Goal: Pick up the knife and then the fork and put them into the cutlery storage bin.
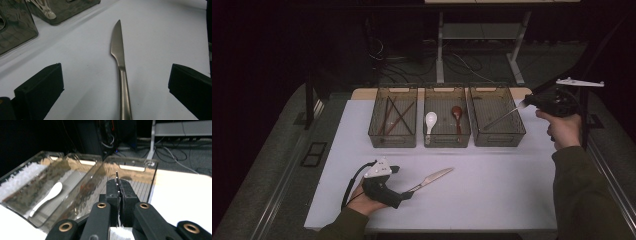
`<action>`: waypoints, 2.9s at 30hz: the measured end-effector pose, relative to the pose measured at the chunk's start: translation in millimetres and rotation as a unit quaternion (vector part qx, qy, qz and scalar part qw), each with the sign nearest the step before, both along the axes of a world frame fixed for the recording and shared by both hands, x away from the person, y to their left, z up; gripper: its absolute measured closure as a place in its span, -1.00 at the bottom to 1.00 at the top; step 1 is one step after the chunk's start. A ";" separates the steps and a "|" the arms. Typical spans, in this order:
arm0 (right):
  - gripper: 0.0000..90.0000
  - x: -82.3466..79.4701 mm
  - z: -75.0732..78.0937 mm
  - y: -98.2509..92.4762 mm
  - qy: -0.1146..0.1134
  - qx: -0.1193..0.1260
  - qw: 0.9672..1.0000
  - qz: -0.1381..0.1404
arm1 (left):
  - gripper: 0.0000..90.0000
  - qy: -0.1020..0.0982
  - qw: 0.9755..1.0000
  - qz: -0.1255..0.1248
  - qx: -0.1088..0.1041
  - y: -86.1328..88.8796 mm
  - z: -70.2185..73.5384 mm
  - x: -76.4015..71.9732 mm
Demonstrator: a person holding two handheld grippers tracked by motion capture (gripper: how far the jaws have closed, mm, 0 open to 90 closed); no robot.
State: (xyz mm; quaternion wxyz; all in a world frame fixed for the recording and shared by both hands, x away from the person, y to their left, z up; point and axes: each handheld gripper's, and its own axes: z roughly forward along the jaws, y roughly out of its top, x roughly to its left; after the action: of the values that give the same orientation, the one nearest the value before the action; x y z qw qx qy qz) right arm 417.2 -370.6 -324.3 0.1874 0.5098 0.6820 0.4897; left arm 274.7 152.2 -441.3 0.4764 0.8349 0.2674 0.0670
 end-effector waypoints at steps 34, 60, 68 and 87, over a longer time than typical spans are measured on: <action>-0.01 33.4 -48.2 14.0 0.050 -0.088 0.994 -0.046 | -1.00 -0.006 1.000 -0.016 0.012 -3.3 -0.1 -1.3; -0.41 -39.1 -33.5 31.5 0.014 -0.047 0.998 0.045 | -1.00 -0.008 1.000 -0.010 0.024 -5.2 -0.2 -1.8; -0.55 -74.0 -39.6 53.4 -0.010 -0.056 0.996 0.075 | -1.00 -0.008 0.999 -0.004 0.033 -5.2 0.2 -1.5; -0.58 -134.4 -89.0 79.0 -0.009 -0.069 0.990 0.124 | -0.51 -0.008 0.999 0.012 0.037 -1.5 5.9 -2.2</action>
State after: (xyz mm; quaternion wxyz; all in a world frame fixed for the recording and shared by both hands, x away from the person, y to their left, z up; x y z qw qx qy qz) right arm 282.8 -291.6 -413.3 0.1665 0.4024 0.7706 0.4654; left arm 272.5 150.7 -435.4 0.4468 0.8480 0.2710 0.0889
